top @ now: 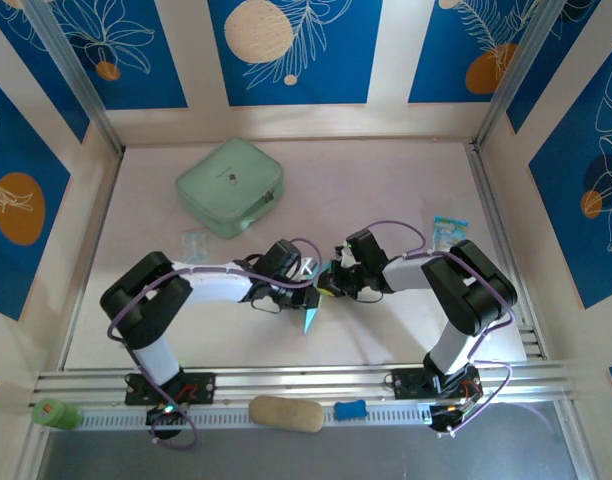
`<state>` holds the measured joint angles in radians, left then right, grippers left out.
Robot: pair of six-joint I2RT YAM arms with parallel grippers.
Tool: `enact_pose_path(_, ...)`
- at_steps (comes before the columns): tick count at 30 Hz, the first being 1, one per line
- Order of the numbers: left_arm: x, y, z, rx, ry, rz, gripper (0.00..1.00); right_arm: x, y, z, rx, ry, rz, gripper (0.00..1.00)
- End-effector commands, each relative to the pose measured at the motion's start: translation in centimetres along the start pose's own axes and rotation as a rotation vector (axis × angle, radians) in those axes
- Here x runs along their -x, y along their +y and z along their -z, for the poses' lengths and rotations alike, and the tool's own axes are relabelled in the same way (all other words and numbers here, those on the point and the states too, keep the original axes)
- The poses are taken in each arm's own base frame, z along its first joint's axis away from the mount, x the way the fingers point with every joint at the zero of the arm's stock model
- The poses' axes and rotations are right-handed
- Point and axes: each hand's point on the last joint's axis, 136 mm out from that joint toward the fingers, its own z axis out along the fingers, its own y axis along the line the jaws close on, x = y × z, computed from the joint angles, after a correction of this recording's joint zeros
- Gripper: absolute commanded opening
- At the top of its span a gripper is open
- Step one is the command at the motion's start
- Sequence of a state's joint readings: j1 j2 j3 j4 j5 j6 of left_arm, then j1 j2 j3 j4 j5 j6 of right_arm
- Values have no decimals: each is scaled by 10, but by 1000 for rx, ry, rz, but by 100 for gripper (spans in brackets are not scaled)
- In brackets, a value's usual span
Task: Fold a paper plane with a square sheet of paper (pick it up from the middle)
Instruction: Fold the wing for the fifth time at the center of the table.
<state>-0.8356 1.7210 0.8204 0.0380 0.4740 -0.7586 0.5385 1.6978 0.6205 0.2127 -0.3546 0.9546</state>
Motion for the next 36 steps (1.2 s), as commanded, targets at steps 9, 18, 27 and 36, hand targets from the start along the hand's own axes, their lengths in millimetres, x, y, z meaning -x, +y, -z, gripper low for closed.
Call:
enact_pose_path(9,-5,34,-5,141,15,28,9,-14,-49,1,-165,4,-109,6)
enact_pose_path(18,-38,61,-9,183,107,37,2,-8,-26,14,-126,-24,-64,8)
enact_pose_path(27,-66,65,-4,130,161,5,0,-6,-1,37,-83,-88,50,11)
enact_pose_path(36,-58,62,-5,134,151,0,0,-23,5,11,-76,-20,128,9)
